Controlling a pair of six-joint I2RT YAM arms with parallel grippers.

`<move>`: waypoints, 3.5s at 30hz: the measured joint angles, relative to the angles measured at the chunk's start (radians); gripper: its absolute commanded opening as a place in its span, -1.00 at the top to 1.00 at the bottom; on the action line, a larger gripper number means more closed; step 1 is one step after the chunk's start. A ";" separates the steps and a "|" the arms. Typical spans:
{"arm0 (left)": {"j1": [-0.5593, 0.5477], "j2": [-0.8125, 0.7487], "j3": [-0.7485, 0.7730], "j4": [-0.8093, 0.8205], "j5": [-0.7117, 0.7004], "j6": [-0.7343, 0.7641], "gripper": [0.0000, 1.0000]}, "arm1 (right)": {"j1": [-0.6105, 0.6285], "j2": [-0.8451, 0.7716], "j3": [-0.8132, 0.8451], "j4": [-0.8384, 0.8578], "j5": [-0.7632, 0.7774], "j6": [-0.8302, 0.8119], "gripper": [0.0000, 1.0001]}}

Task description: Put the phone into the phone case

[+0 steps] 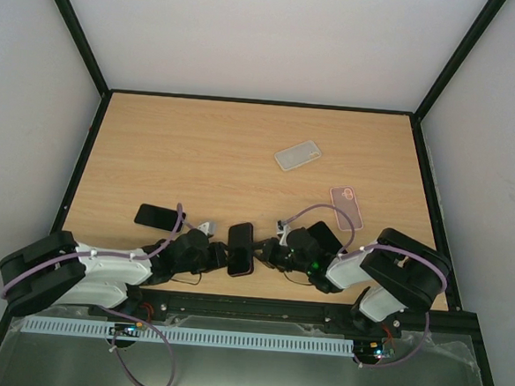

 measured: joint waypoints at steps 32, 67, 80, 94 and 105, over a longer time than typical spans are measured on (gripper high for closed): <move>0.110 -0.483 -0.126 0.128 0.249 -0.017 0.00 | 0.004 -0.449 -0.090 0.065 0.067 0.091 0.95; 0.103 -0.436 -0.128 0.229 0.189 -0.063 0.95 | 0.028 -0.468 -0.094 -0.006 0.030 0.110 -0.12; 0.103 -0.444 -0.127 0.214 0.150 -0.059 0.95 | 0.055 -0.407 -0.095 0.019 0.015 0.129 0.96; 0.104 -0.459 -0.127 0.161 0.186 0.019 0.95 | 0.063 -0.506 -0.076 -0.139 0.076 0.050 -0.15; 0.103 -0.537 -0.123 0.113 0.315 0.087 0.95 | 0.063 -0.611 -0.024 -0.308 0.184 -0.032 -0.44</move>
